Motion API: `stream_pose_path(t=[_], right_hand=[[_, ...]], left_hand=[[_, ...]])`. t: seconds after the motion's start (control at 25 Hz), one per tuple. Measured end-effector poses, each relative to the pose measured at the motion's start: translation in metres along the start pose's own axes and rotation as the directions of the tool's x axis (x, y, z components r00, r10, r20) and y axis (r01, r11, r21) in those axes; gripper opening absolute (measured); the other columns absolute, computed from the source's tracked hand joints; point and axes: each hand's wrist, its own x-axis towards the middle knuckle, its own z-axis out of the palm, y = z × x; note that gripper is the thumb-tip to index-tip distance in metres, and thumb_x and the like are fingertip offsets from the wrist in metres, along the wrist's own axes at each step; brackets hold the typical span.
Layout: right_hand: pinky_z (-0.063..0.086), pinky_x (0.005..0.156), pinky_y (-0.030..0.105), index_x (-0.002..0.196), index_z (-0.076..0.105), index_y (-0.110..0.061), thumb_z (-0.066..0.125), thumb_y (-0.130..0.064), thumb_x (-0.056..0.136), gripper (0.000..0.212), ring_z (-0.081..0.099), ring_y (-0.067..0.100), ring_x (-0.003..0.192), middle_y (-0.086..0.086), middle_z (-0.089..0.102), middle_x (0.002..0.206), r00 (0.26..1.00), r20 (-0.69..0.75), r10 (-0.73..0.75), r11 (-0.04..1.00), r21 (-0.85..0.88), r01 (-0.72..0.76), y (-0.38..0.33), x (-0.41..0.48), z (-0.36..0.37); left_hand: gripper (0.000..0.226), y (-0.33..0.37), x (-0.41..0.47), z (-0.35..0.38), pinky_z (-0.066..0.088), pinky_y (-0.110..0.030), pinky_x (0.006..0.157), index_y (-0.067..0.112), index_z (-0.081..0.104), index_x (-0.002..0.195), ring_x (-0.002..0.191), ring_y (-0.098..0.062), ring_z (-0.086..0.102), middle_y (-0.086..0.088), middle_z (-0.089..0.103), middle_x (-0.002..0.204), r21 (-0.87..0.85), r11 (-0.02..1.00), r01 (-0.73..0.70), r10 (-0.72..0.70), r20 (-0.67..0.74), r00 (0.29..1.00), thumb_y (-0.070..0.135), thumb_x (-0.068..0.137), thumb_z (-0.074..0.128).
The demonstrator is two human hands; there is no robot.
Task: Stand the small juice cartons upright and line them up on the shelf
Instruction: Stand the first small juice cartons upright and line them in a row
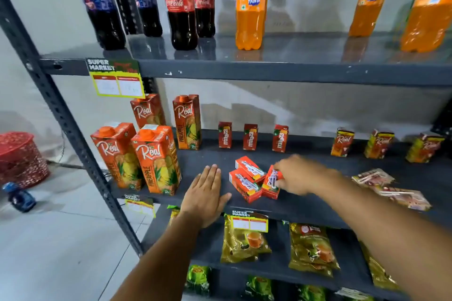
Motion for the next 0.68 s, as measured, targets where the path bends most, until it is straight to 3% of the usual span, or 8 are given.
stream_pose_path(t=[0.08, 0.16, 0.24, 0.32, 0.44, 0.68], right_hand=[[0.048, 0.066, 0.034, 0.087, 0.060, -0.017, 0.059, -0.038, 0.090, 0.021, 0.061, 0.023, 0.082, 0.009, 0.065, 0.096, 0.986, 0.045, 0.159, 0.980, 0.118, -0.163, -0.005, 0.027, 0.026], [0.052, 0.076, 0.033, 0.098, 0.065, -0.015, 0.062, -0.042, 0.087, 0.029, 0.063, 0.025, 0.088, 0.010, 0.068, 0.101, 0.948, 0.102, 0.302, 0.917, 0.242, -0.319, -0.010, 0.043, 0.058], [0.050, 0.074, 0.030, 0.106, 0.068, -0.016, 0.065, -0.048, 0.083, 0.040, 0.065, 0.026, 0.094, 0.010, 0.070, 0.106, 0.896, 0.143, 0.421, 0.815, 0.373, -0.443, -0.009, 0.048, 0.079], [0.046, 0.068, 0.028, 0.097, 0.070, -0.019, 0.069, -0.053, 0.079, 0.039, 0.066, 0.025, 0.092, 0.005, 0.071, 0.099, 0.856, 0.136, 0.499, 0.705, 0.510, -0.493, -0.004, 0.056, 0.092], [0.041, 0.058, 0.029, 0.068, 0.062, -0.021, 0.071, -0.061, 0.073, 0.042, 0.060, 0.019, 0.074, -0.004, 0.061, 0.072, 0.799, 0.143, 0.584, 0.578, 0.618, -0.533, -0.005, 0.063, 0.101], [0.036, 0.048, 0.026, 0.071, 0.061, -0.017, 0.074, -0.054, 0.068, 0.040, 0.052, 0.013, 0.059, -0.001, 0.058, 0.069, 0.772, 0.113, 0.626, 0.581, 0.594, -0.557, -0.002, 0.069, 0.097]], left_hand=[[0.073, -0.017, 0.015, 0.014, -0.003, -0.036, 0.118, 0.010, -0.003, 0.150, 0.147, -0.022, -0.008, -0.009, -0.004, 0.162, -0.053, 0.998, 0.045, -0.042, 0.045, 0.998, 0.054, 0.097, 0.020], [0.071, -0.030, 0.026, 0.030, 0.001, -0.037, 0.119, 0.007, 0.001, 0.150, 0.148, -0.024, -0.004, -0.011, 0.000, 0.162, -0.051, 0.996, 0.067, -0.062, 0.107, 0.992, 0.049, 0.098, 0.025], [0.070, -0.034, 0.030, 0.042, 0.000, -0.038, 0.119, 0.007, 0.004, 0.150, 0.148, -0.025, -0.002, -0.012, 0.002, 0.162, -0.049, 0.997, 0.056, -0.049, 0.141, 0.989, 0.049, 0.098, 0.022], [0.071, -0.039, 0.032, 0.052, 0.000, -0.039, 0.118, 0.008, 0.008, 0.151, 0.148, -0.025, 0.001, -0.011, 0.006, 0.162, -0.032, 0.998, 0.046, -0.042, 0.122, 0.992, 0.051, 0.095, 0.018], [0.074, -0.040, 0.031, 0.056, -0.002, -0.038, 0.117, 0.009, 0.008, 0.151, 0.148, -0.024, 0.000, -0.010, 0.005, 0.162, -0.033, 0.999, 0.034, -0.030, 0.109, 0.994, 0.053, 0.092, 0.013], [0.066, -0.037, 0.025, 0.051, -0.002, -0.036, 0.118, 0.008, 0.008, 0.151, 0.148, -0.022, -0.001, -0.009, 0.003, 0.162, -0.051, 0.998, 0.036, -0.031, 0.087, 0.996, 0.048, 0.098, 0.015]])
